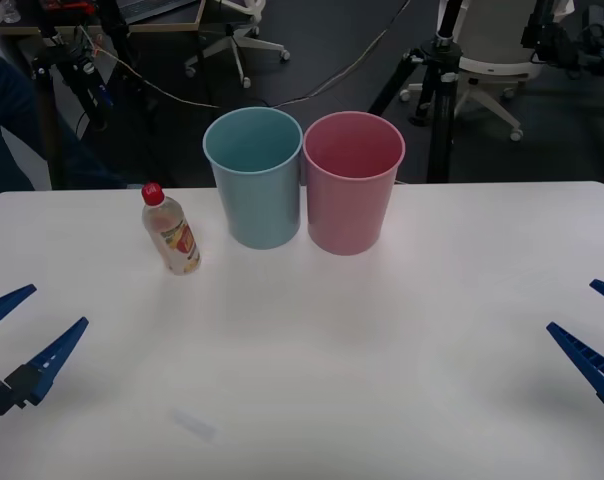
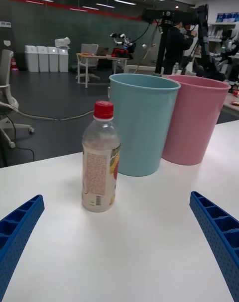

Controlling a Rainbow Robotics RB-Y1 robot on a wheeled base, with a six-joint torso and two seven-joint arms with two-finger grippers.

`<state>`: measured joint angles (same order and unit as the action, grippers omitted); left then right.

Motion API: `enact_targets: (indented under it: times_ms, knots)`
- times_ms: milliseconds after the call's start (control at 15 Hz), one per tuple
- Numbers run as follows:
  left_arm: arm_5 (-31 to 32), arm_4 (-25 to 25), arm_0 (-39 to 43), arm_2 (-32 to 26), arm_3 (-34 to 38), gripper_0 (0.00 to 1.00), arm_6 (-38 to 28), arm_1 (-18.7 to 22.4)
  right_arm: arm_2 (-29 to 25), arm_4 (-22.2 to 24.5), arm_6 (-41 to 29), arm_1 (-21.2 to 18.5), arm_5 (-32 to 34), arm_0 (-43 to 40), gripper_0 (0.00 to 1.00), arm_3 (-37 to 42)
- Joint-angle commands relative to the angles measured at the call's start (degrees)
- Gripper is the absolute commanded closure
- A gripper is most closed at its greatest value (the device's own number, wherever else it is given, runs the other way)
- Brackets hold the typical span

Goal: Grasp the object on the table and drop it into the matching bin: aluminum can to the light blue bin, PET bottle to the pink bin.

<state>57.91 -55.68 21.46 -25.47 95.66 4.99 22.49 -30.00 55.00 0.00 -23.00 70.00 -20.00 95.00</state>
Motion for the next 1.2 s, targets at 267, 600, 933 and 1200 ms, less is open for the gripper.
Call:
enact_targets:
  times_ms: [267,600,933,1200]
  knots:
    - [-5.8,-4.4,-7.2,5.4,-6.4,0.0,5.9,0.0,0.0,0.0,0.0,0.0,0.0,0.0,0.0,0.0]
    - [-4.6,-4.4,-18.5,7.9,-21.2,0.0,8.0,-0.1,0.0,0.0,0.0,0.0,0.0,0.0,0.0,0.0]
    - [-4.6,-0.7,-28.1,9.6,-36.1,0.0,18.4,-0.1,0.0,0.0,0.0,0.0,0.0,0.0,0.0,0.0]
    - [-4.7,1.0,-33.9,12.1,-44.3,0.0,23.3,-0.4,0.0,0.0,0.0,0.0,0.0,0.0,0.0,0.0]
